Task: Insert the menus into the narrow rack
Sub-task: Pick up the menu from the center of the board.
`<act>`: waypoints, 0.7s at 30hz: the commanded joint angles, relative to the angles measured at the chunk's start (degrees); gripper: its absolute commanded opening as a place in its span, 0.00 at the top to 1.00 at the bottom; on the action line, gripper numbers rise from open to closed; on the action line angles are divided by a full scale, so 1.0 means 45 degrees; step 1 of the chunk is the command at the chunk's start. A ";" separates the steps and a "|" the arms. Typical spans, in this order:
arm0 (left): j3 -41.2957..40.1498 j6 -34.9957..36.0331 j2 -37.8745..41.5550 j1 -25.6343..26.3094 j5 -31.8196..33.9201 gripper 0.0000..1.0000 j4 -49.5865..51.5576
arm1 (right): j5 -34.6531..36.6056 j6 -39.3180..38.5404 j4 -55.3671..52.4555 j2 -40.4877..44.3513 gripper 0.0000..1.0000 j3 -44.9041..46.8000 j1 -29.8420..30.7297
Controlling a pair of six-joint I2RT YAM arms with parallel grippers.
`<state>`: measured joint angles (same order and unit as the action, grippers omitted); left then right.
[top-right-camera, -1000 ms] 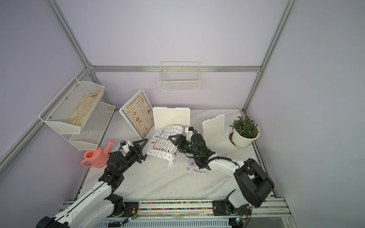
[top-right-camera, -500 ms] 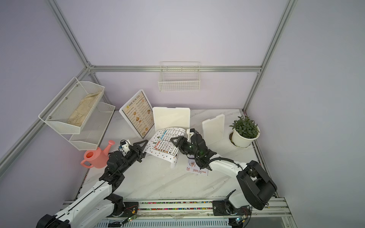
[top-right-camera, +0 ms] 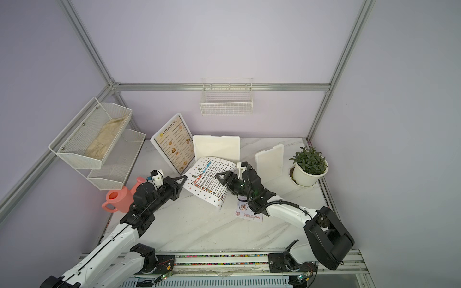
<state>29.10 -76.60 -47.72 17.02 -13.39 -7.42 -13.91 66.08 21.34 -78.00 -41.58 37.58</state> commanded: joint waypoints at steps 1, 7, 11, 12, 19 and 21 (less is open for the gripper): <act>0.1718 0.2688 0.0149 -0.0001 0.0195 1.00 0.1949 | 0.0869 -0.1039 -0.1151 0.0962 0.09 -0.0362 -0.0104; 0.5482 0.6639 -0.1393 -0.0018 -0.0365 1.00 0.5981 | 0.1937 -0.3234 -0.3650 0.2282 0.03 -0.0770 -0.0716; 0.7950 0.8855 -0.2777 -0.0031 -0.0976 1.00 0.7922 | 0.2318 -0.5336 -0.5258 0.2663 0.03 -0.1570 -0.0892; 0.8678 0.9409 -0.3170 -0.0031 -0.1302 1.00 0.8355 | 0.2596 -0.5925 -0.5708 0.2753 0.03 -0.1841 -0.0902; 1.2974 1.2791 -0.5509 0.0008 -0.3489 1.00 1.1217 | 0.4804 -0.9631 -0.6637 0.3167 0.03 -0.3031 -0.1150; 1.3862 1.3389 -0.5854 0.0052 -0.3924 1.00 1.1709 | 0.4746 -1.0451 -0.6633 0.3178 0.03 -0.3306 -0.1437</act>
<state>84.68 -25.69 -73.17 17.02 -25.30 38.68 3.73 28.91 -6.00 -64.36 -54.50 32.36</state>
